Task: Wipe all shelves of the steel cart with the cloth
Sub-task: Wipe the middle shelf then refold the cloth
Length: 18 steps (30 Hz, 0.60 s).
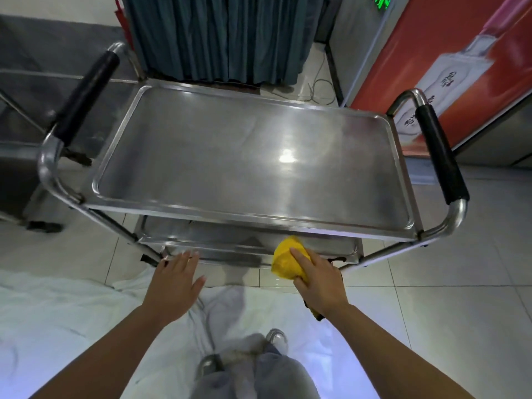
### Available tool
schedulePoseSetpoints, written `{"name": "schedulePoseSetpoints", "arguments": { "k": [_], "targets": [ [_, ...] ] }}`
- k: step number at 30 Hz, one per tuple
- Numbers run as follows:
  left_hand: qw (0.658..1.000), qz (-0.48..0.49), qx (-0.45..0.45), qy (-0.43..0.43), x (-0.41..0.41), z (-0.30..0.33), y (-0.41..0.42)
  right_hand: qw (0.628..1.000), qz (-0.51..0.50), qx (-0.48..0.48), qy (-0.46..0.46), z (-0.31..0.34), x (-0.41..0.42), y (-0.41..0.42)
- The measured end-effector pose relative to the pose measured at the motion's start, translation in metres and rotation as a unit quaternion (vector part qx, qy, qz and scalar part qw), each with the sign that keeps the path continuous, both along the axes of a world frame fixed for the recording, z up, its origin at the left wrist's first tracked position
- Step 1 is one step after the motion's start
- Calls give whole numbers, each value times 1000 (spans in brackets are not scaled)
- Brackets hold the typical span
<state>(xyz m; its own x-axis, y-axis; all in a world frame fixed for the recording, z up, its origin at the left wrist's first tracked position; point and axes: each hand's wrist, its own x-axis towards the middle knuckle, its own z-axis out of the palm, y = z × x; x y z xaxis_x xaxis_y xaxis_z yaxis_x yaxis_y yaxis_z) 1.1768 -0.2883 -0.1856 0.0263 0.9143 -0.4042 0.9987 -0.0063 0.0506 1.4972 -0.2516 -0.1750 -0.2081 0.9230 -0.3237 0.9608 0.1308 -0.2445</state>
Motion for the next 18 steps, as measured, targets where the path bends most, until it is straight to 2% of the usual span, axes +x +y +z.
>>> {"name": "schedulePoseSetpoints", "arguments": {
  "k": [5,9,13,18],
  "targets": [
    [1000,-16,-7,-4,-31,-8,-3,999,-42,-10,5,-19,-31,-5],
    [1000,-8,2,-18,-38,-38,9,999,-46,-14,10,-56,-40,9],
    [1000,-2,25,-10,-32,-111,40,999,-44,6,14,-128,-43,41],
    [998,-16,66,-17,-19,-224,84,996,-21,84,25,-232,-44,83]
  ]
}}
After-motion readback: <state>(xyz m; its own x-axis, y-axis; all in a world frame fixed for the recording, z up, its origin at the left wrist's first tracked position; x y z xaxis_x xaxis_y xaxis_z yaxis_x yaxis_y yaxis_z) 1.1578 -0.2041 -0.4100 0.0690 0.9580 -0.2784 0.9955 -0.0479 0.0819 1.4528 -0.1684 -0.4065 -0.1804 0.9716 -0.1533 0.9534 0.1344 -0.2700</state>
